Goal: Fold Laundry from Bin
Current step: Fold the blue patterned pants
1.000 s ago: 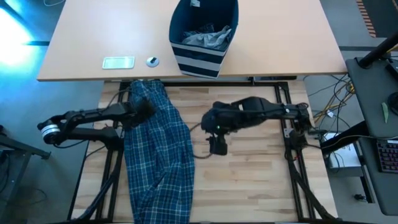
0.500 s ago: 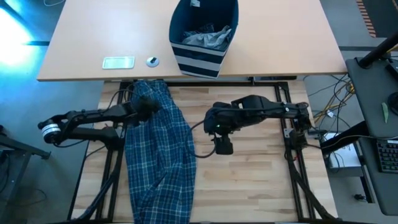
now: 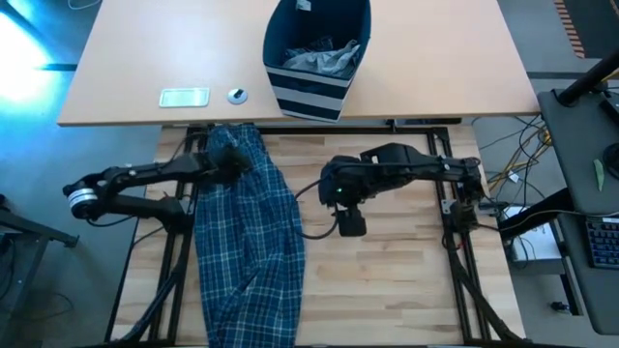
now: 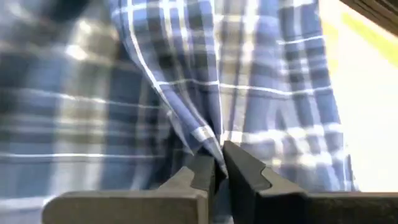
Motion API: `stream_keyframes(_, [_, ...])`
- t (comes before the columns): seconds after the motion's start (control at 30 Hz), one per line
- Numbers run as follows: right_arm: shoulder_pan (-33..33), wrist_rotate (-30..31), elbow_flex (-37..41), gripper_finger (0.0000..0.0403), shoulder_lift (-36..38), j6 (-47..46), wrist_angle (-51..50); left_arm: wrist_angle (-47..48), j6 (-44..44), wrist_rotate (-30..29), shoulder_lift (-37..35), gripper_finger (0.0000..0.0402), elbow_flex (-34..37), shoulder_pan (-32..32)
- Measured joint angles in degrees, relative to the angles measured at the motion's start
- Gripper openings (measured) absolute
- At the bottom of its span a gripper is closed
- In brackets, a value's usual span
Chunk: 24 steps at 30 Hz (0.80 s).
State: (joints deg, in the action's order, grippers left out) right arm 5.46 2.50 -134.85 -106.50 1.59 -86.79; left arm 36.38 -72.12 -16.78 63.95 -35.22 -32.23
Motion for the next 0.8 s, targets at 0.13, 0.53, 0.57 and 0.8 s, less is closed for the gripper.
stream_keyframes(0.13, [-0.4,-0.1,0.0,0.0244,0.0,1.3,0.1,22.7,5.9,-4.4,-1.2,0.0002,-12.5,0.2])
stream_keyframes(0.53, [-0.6,-1.5,0.6,0.0246,0.0,3.7,1.5,46.1,14.4,-6.2,2.7,0.0000,-18.2,-5.7])
stream_keyframes(0.57, [-0.6,-1.5,0.8,0.0247,0.0,3.7,1.5,46.8,14.7,-6.1,3.1,0.0000,-17.6,-6.0])
stream_keyframes(0.8, [-0.6,-1.5,3.4,0.0251,-0.1,5.1,5.3,42.1,20.6,-9.1,3.6,0.0007,-16.5,-6.2])
